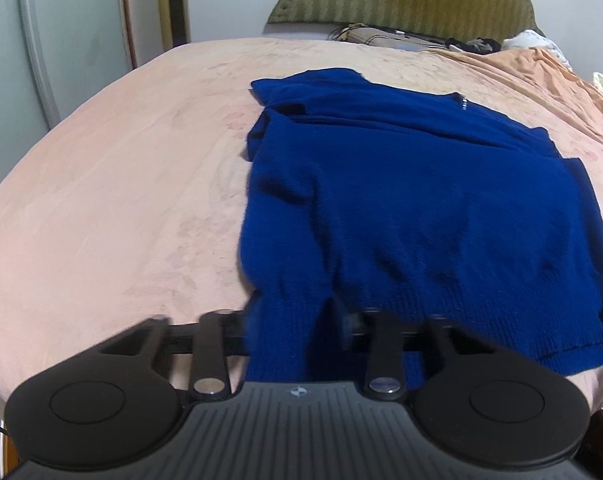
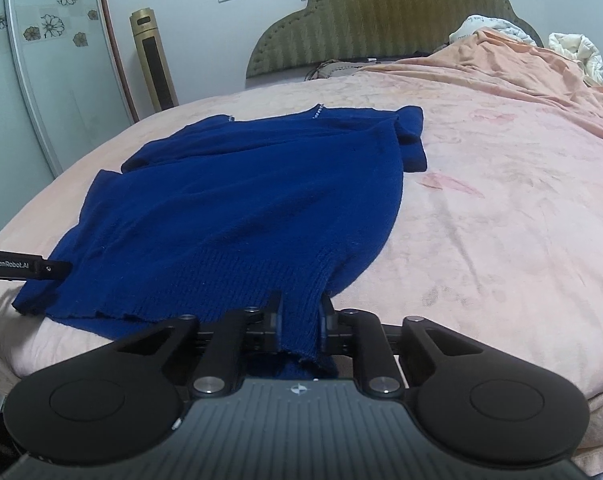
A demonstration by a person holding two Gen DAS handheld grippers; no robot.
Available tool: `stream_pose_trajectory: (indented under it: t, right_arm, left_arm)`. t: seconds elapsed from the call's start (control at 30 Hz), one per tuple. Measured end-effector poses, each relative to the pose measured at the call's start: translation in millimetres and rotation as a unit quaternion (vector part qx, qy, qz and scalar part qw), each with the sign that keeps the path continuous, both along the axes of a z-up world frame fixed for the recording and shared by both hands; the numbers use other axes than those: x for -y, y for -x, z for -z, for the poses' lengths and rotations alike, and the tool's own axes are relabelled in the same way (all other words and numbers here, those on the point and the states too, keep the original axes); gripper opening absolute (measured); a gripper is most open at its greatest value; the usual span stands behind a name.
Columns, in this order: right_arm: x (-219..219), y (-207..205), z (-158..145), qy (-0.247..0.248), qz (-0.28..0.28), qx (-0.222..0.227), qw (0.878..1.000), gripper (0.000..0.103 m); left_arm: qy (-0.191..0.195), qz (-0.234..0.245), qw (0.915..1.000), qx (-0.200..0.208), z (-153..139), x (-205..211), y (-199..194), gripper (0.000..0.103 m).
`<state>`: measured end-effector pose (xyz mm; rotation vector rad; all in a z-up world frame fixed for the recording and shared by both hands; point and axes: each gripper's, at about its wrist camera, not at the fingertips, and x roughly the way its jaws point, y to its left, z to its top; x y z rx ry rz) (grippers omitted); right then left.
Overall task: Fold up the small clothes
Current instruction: 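Close both grippers on the ribbed hem, then lift the hem with both grippers and fold it toward the neckline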
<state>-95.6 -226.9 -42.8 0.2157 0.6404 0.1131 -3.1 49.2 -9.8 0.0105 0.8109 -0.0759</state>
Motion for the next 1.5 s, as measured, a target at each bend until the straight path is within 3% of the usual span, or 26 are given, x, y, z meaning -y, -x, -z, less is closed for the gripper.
stream_pose_trajectory:
  t: [0.13, 0.63, 0.93, 1.27, 1.5]
  right_arm:
    - [0, 1, 0, -0.002, 0.000, 0.004, 1.000, 0.016]
    - [1, 1, 1, -0.007, 0.001, 0.006, 1.000, 0.014]
    - [18, 13, -23, -0.070, -0.009, 0.043, 0.997, 0.013]
    - [24, 27, -45, -0.107, -0.037, 0.058, 0.992, 0.012]
    - [32, 44, -58, -0.121, -0.049, 0.071, 0.989, 0.012]
  left_arm:
    - [-0.023, 0.006, 0.9997, 0.009, 0, 9, 2, 0.018]
    - [-0.017, 0.008, 0.9997, 0.014, 0, 7, 4, 0.017]
    - [0.069, 0.030, 0.9960, 0.048, -29, -29, 26, 0.004]
    - [0.087, 0.063, 0.9912, 0.077, -53, -41, 49, 0.004]
    - [0.129, 0.074, 0.9855, 0.082, -70, -63, 67, 0.004]
